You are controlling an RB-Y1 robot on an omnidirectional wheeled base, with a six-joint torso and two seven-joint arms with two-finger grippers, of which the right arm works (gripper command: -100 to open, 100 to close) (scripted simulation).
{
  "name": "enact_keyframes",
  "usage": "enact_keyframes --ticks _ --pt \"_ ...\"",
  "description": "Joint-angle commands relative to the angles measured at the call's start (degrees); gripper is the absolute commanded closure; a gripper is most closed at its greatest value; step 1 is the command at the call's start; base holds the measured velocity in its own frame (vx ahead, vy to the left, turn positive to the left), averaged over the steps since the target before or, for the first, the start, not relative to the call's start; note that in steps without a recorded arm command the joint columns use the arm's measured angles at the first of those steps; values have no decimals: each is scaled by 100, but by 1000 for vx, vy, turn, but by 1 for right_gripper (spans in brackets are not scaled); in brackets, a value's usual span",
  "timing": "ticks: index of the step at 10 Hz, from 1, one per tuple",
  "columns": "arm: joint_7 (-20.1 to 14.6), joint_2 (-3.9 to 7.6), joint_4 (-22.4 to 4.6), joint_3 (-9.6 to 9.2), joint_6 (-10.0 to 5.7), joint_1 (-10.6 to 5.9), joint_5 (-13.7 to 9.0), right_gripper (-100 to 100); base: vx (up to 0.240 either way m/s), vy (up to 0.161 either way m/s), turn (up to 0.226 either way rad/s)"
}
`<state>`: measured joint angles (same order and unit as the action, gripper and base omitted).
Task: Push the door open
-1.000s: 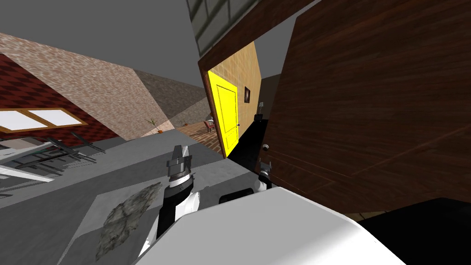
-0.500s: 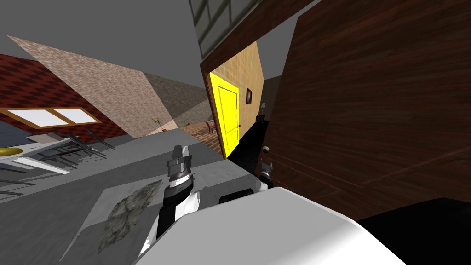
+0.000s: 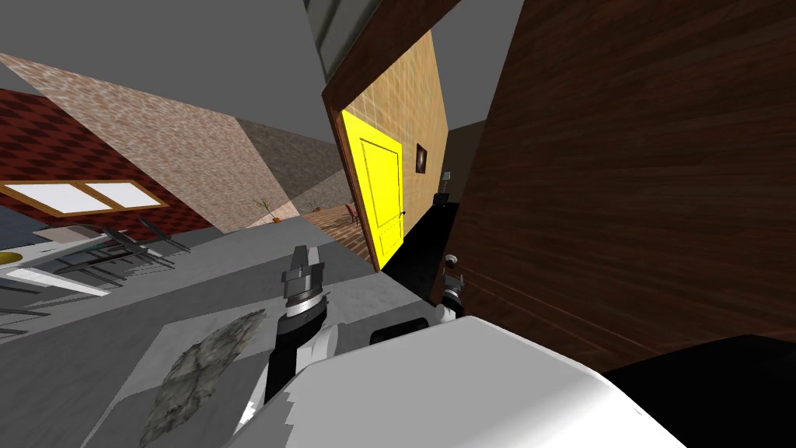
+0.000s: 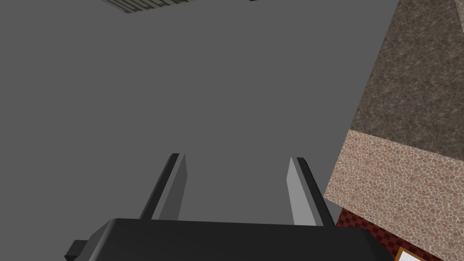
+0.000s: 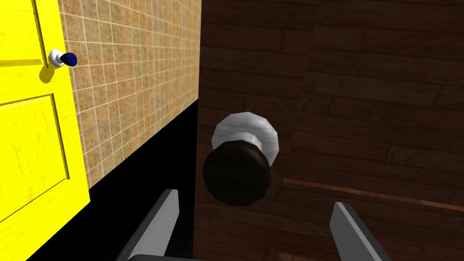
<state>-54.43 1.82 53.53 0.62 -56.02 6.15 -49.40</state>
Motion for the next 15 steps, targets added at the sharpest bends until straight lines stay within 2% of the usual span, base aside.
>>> enact_keyframes --ticks 1,3,4,5,6,11,15 --pt "-36 0 -22 15 -1 1 -12 -100 162 -141 26" --pt "-78 -78 -53 34 -3 -2 -28 -100 179 -147 23" --pt "-100 -154 -69 44 -4 -4 -35 -100 158 -142 20" --pt "-85 -119 -66 36 -11 -6 -28 -100 73 -61 13" --pt "-85 -119 -66 36 -11 -6 -28 100 -7 8 10" --pt "-85 -119 -66 36 -11 -6 -28 100 -13 13 -1" --pt "-38 -39 -70 199 -18 17 -177 100 163 -47 -44"
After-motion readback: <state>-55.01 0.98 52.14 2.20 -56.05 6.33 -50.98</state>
